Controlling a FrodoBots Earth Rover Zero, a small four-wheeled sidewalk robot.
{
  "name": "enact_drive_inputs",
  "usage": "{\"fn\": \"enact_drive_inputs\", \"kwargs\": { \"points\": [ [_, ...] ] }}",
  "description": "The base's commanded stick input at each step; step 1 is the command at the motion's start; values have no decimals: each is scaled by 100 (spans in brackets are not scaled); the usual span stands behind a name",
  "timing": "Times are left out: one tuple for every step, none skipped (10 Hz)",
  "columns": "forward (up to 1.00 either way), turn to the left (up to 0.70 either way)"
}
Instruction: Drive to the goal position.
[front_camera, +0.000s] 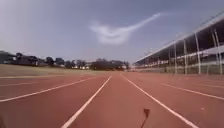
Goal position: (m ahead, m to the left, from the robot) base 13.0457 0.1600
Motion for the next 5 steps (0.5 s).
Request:
{"fn": "enact_drive_inputs", "kwargs": {
  "points": [
    [70,0],
    [70,0],
    [70,0],
    [70,0],
    [70,0]
  ]
}}
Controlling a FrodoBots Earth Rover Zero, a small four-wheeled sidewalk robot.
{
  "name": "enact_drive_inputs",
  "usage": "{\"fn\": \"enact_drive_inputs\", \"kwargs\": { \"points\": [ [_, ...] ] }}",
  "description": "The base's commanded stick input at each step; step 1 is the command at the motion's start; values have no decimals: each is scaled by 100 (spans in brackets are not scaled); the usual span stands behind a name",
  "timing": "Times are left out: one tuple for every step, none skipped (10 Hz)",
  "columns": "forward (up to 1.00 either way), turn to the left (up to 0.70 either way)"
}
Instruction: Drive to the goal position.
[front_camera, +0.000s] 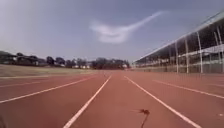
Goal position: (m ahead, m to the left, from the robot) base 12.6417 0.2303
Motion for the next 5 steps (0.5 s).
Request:
{"fn": "enact_drive_inputs", "kwargs": {
  "points": [
    [70,0],
    [70,0],
    [70,0],
    [70,0],
    [70,0]
  ]
}}
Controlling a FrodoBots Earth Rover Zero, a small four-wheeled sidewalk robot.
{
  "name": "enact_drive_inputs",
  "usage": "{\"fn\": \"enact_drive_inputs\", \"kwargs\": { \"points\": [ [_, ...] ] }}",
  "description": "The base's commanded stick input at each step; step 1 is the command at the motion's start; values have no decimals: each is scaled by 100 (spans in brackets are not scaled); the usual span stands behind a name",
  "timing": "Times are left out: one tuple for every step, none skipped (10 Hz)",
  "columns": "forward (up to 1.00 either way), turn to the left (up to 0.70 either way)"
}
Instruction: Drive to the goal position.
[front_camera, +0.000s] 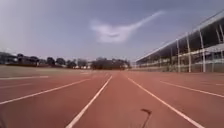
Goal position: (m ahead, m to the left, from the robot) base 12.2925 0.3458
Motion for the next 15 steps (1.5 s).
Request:
{"fn": "enact_drive_inputs", "kwargs": {
  "points": [
    [70,0],
    [70,0],
    [70,0],
    [70,0],
    [70,0],
    [70,0],
    [70,0],
    [70,0],
    [70,0],
    [70,0],
    [70,0],
    [70,0],
    [70,0],
    [70,0],
    [70,0]
  ]
}}
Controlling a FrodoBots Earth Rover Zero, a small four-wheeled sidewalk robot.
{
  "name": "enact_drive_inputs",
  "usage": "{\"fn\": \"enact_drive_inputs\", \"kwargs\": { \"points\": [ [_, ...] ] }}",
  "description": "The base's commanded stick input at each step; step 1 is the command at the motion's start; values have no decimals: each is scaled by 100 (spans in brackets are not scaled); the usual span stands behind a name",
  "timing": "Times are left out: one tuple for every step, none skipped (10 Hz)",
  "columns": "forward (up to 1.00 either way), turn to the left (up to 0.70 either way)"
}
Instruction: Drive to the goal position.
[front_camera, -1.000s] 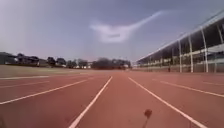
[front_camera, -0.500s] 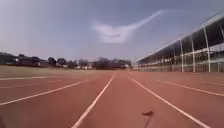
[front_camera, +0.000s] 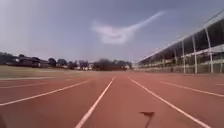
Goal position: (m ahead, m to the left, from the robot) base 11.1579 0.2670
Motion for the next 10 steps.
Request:
{"fn": "enact_drive_inputs", "kwargs": {
  "points": [
    [70,0],
    [70,0],
    [70,0],
    [70,0],
    [70,0],
    [70,0],
    [70,0],
    [70,0],
    [70,0],
    [70,0]
  ]
}}
